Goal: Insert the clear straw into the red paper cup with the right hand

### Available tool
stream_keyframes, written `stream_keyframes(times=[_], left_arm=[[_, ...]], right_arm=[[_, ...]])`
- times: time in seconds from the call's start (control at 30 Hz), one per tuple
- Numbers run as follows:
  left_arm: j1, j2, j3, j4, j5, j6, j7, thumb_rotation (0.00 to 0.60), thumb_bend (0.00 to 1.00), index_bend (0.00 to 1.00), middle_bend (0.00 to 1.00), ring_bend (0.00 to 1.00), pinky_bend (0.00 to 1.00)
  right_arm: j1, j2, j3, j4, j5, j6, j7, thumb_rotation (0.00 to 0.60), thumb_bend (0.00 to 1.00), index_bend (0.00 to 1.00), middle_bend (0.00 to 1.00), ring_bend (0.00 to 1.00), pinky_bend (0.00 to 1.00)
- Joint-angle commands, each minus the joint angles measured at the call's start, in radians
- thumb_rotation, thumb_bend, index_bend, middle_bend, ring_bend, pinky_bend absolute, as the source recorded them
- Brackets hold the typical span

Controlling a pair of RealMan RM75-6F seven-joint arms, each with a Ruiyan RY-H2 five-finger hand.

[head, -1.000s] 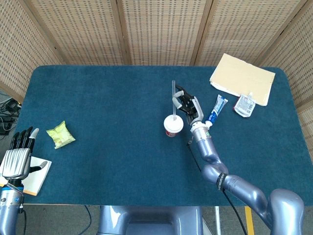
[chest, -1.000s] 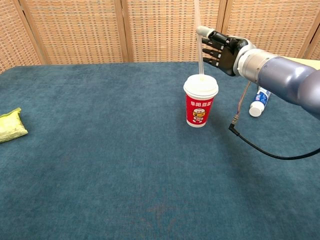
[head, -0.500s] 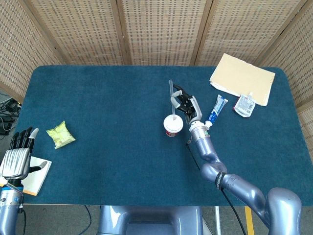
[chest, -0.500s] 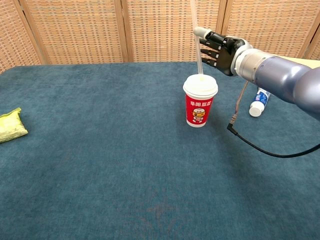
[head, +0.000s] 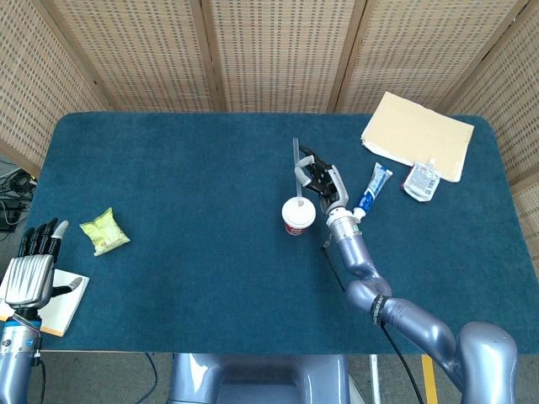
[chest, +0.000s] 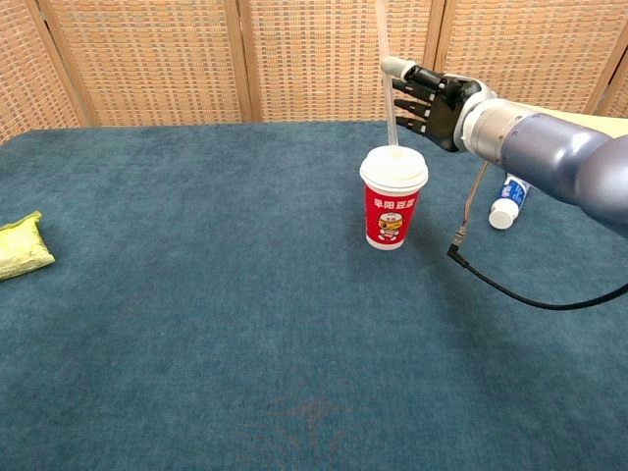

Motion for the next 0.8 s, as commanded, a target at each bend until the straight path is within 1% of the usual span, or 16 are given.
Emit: stream_keyframes(times=[0.03, 0.43, 0.8], left_arm=[[0.000, 0.000, 0.000, 0.000, 0.000, 0.000, 0.000, 0.600, 0.00, 0.00, 0.00, 0.00, 0.00], [0.002, 0.003, 0.002, -0.004, 0.004, 0.006, -0.001, 0.600, 0.00, 0.00, 0.00, 0.00, 0.00], [0.002, 0.004, 0.004, -0.006, 0.008, 0.006, -0.003, 0.600, 0.00, 0.00, 0.00, 0.00, 0.00]], right_arm=[[-0.002, -0.001, -0.003, -0.001, -0.004, 0.003, 0.003, 0.600, 0.59, 0.59, 0.20, 0.00, 0.00], [-0.016, 0.005, -0.013, -0.022, -0.020, 0.026, 0.017, 0.600, 0.59, 0.55, 0.18, 0.00, 0.00], [-0.030, 0.017, -0.017, -0.039, -0.019, 0.035, 0.023, 0.600, 0.59, 0.53, 0.18, 0.00, 0.00]])
